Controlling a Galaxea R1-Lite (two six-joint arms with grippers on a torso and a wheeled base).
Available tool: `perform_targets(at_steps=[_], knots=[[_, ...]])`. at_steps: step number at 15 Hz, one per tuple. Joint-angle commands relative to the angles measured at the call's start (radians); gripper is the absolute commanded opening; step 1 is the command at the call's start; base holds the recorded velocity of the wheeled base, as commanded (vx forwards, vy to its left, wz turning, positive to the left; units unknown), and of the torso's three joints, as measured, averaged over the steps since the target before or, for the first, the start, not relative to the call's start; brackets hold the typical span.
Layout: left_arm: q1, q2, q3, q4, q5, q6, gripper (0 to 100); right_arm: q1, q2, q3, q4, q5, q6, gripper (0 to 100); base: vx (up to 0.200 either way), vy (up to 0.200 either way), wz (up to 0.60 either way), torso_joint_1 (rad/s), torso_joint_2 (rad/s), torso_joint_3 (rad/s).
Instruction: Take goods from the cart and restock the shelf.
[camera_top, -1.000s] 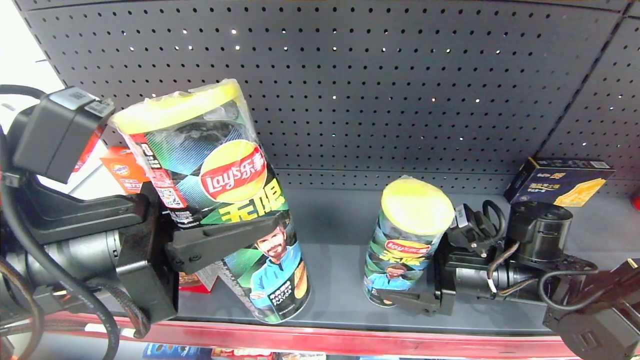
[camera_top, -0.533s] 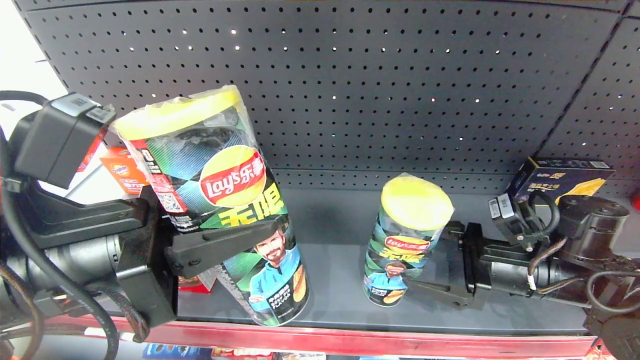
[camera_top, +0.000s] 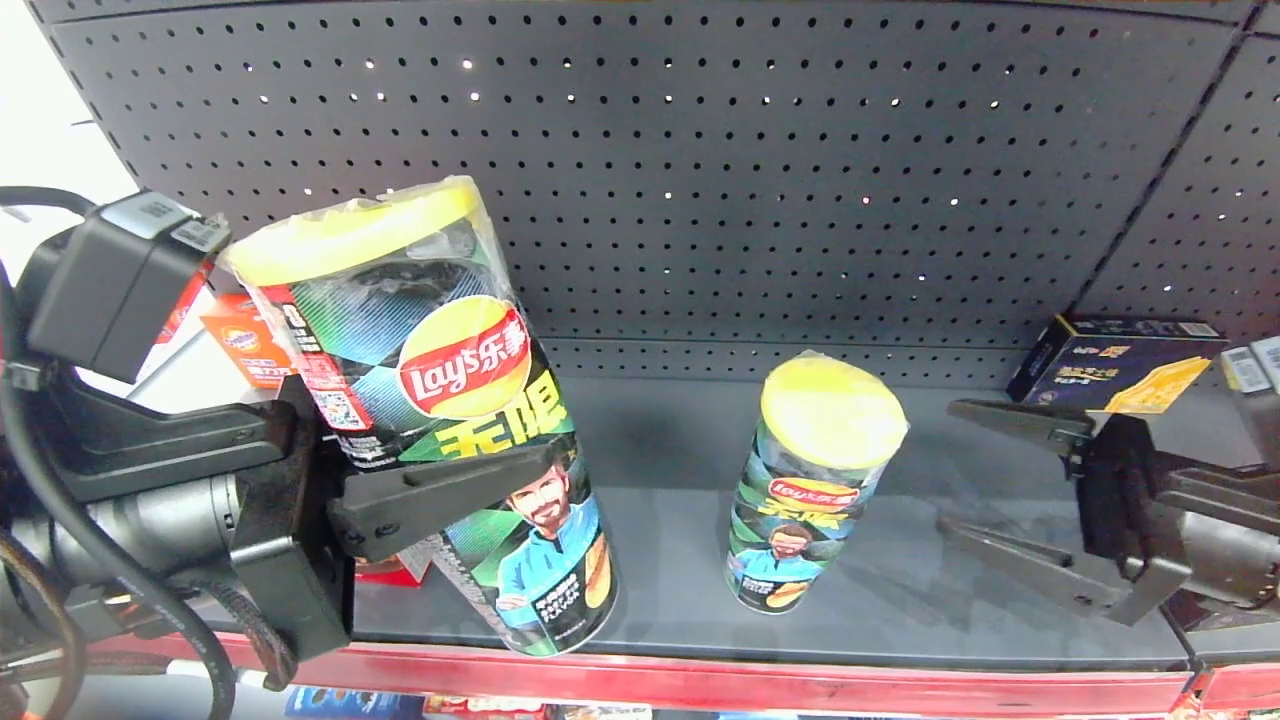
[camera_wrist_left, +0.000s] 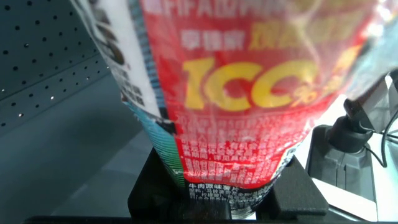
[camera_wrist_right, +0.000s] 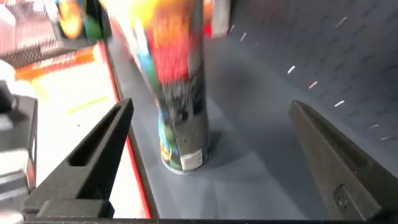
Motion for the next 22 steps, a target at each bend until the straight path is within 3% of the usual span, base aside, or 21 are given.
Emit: perform_targets(at_steps=[1,3,6,7,9,11,13,14,16,19,22], knots=[[0.000,-0.009,0.000,0.001,0.001,-0.001,0,-0.164,-0.246,0.027,0.079,-0.004,0.022,100,0.000,0.000,0.00,0.000,0.00,0.000],[0.000,-0.012,0.000,0.001,0.001,-0.001,0,-0.278,-0.394,0.063,0.191,-0.003,0.074,100,0.000,0.000,0.00,0.000,0.00,0.000],[0.000,-0.015,-0.001,0.000,0.002,-0.001,0,-0.375,-0.553,0.122,0.294,-0.007,0.134,100,0.000,0.000,0.00,0.000,0.00,0.000],[0.000,-0.021,0.000,0.000,0.005,0.001,0,-0.474,-0.639,0.187,0.335,-0.007,0.137,100,0.000,0.000,0.00,0.000,0.00,0.000],[-0.001,-0.033,0.008,0.001,0.005,0.001,0,-0.576,-0.757,0.274,0.392,-0.006,0.140,100,0.000,0.000,0.00,0.000,0.00,0.000],[-0.005,-0.035,0.014,0.001,0.005,0.001,0,-0.596,-0.791,0.296,0.415,-0.006,0.145,100,0.000,0.000,0.00,0.000,0.00,0.000],[-0.008,-0.061,0.042,0.001,0.005,0.001,0,-0.763,-1.050,0.353,0.687,-0.102,0.175,100,0.000,0.000,0.00,0.000,0.00,0.000],[-0.009,-0.062,0.043,0.001,0.005,0.001,0,-0.781,-1.090,0.353,0.742,-0.128,0.175,100,0.000,0.000,0.00,0.000,0.00,0.000],[-0.009,-0.070,0.045,0.001,0.005,0.001,0,-0.812,-1.262,0.353,0.937,-0.283,0.179,100,0.000,0.000,0.00,0.000,0.00,0.000],[-0.011,-0.070,0.045,0.001,0.004,0.001,0,-0.829,-1.374,0.346,1.093,-0.484,0.174,100,0.000,0.000,0.00,0.000,0.00,0.000],[-0.012,-0.069,0.045,0.000,0.001,0.001,0,-0.878,-1.374,0.348,1.095,-0.701,0.151,100,0.000,0.000,0.00,0.000,0.00,0.000]])
